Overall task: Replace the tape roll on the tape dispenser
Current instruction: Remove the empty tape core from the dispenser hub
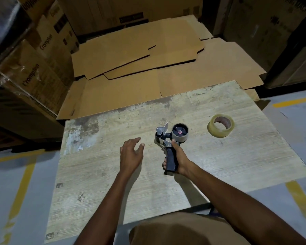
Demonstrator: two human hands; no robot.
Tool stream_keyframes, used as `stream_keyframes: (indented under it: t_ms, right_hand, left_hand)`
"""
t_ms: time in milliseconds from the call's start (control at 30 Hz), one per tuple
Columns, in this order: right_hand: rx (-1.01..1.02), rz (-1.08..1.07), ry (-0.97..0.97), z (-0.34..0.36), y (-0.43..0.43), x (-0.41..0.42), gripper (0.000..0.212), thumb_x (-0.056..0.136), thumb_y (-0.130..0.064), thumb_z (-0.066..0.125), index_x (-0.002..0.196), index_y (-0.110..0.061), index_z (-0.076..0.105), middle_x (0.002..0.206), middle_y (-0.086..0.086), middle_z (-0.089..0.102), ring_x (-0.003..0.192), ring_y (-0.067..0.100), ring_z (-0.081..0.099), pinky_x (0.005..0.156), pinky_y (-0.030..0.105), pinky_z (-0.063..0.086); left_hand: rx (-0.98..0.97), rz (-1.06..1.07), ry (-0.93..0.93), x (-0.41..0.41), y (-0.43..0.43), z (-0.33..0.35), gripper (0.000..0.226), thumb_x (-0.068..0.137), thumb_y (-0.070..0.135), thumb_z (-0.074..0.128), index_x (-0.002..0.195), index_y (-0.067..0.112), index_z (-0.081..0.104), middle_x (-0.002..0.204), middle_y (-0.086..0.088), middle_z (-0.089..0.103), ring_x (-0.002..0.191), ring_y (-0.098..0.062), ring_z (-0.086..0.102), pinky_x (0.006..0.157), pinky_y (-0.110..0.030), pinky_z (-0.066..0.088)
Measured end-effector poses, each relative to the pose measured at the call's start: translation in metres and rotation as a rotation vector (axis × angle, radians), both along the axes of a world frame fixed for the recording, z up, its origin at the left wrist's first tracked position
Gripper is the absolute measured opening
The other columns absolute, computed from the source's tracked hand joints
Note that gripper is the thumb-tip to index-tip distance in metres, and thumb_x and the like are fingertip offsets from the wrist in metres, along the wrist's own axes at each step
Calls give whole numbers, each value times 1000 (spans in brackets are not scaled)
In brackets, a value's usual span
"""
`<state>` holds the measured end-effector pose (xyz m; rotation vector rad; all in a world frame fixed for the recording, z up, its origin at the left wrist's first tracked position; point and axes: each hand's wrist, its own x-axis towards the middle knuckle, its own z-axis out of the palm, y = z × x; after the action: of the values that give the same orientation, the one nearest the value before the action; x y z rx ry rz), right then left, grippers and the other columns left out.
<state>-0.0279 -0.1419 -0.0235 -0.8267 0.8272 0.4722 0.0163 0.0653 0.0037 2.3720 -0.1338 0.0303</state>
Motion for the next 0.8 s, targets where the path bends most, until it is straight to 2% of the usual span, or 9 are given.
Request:
stream_keyframes:
  t_ms: [100,200,300,467,600,700,800]
  right_hand:
    - [-71,35,18,13,-10,-2,59,90,-65,57,94,-6,56,65,11,48,53,24,44,50,30,40]
    - [-141,56,-3,33,-24,-2,60,92,-61,52,104,-3,61,65,13,54,49,24,49,46,28,42]
    - [-35,45,3,59,-40,-2,59,97,-57,47,93,0,63,63,13,51,44,22,49,40,23,39]
    - [108,63,33,84,-61,-17,54,90,-55,59,76,-4,64,56,5,59,35,13,54,29,19,40]
    - [95,104,8,93,-62,-28,58,90,-62,58,76,-6,64,57,4,59,37,14,54,30,20,41]
    - [-21,102,-37,101,-59,-38,62,93,-65,50,76,-7,62,57,8,54,38,17,51,34,19,39]
    - [-152,135,-112,98,-57,-49,68,95,-71,43,86,-7,64,61,13,53,45,24,50,41,23,39]
  left_hand:
    - [2,-47,9,1,-3,2,31,100,33,68,126,18,71,126,1,71,127,-23,57,107,-48,37]
    - [-70,-93,47,1,-11,9,36,98,41,64,128,21,71,128,2,70,129,-20,57,110,-54,42]
    - [-168,-141,43,3,-22,22,33,102,37,67,132,23,70,132,4,68,129,-17,56,110,-52,46]
    - [-279,-235,5,10,-43,55,35,104,33,64,137,21,68,132,12,64,130,-10,56,111,-36,44]
    - [-324,-263,-68,14,-55,71,30,105,30,62,133,20,71,125,13,66,126,-7,57,105,-29,45]
    - [-344,-276,-86,14,-59,75,30,105,30,62,132,21,71,124,18,65,126,-6,56,102,-27,46]
    - [-354,-316,-83,11,-62,75,28,104,26,64,131,20,72,123,16,67,124,-7,56,101,-29,47]
